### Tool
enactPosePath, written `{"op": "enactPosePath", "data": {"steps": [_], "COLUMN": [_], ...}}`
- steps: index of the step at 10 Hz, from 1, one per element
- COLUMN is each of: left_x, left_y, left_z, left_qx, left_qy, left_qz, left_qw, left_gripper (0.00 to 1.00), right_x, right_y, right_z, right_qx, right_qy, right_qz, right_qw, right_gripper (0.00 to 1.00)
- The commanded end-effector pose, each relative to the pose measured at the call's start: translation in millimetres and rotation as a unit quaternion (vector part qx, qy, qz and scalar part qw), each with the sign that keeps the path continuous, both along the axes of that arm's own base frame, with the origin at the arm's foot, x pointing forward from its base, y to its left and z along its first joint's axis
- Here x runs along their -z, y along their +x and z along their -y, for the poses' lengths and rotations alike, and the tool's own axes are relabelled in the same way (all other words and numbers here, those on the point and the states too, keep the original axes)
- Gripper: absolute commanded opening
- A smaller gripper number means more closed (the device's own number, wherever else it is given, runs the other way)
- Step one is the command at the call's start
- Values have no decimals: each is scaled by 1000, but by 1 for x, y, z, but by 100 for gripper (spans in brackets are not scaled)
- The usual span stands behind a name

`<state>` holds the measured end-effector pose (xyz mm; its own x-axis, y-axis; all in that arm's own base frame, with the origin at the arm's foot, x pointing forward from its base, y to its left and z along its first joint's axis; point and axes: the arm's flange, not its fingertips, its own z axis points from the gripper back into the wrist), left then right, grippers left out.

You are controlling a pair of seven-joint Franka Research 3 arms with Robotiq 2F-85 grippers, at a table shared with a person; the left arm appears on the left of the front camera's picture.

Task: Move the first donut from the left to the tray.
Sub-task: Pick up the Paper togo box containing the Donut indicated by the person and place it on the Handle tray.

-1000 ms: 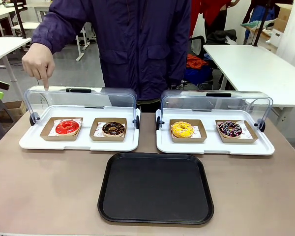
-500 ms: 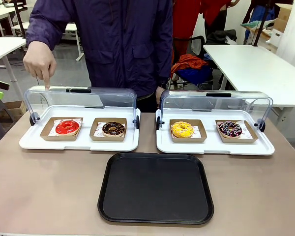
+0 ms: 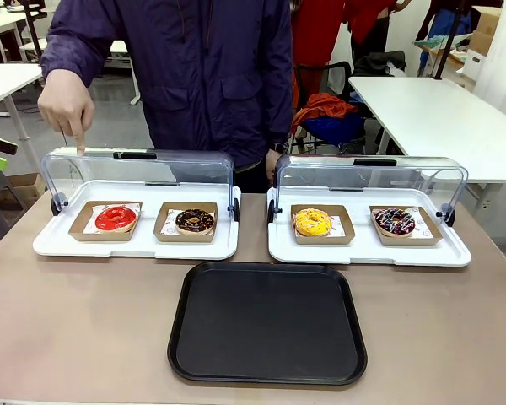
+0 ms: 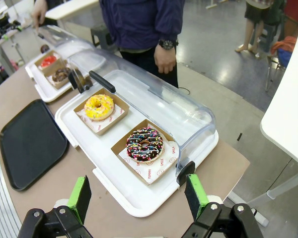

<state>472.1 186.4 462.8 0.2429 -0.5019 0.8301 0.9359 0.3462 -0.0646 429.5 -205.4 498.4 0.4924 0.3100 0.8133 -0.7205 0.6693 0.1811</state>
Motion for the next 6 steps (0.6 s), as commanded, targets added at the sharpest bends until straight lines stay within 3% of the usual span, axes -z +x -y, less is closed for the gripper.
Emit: {"op": "enactPosePath", "data": {"steps": [1,6], "left_x": [-11,-2], "left_y": [-6,0], "left_z": [35,115], "left_qx": [26,103], "left_qy": [85,256], "left_qz": [6,13], "left_qw": [996,961], "left_gripper": [100,100], "right_x": [1,1], "right_y": [0,0], "right_z": [-2,-2], "right_qx": [-3,-3], "right_qy": [5,5], "right_qz": [16,16], "right_qw": [1000,1000], "right_gripper": [100,100]}}
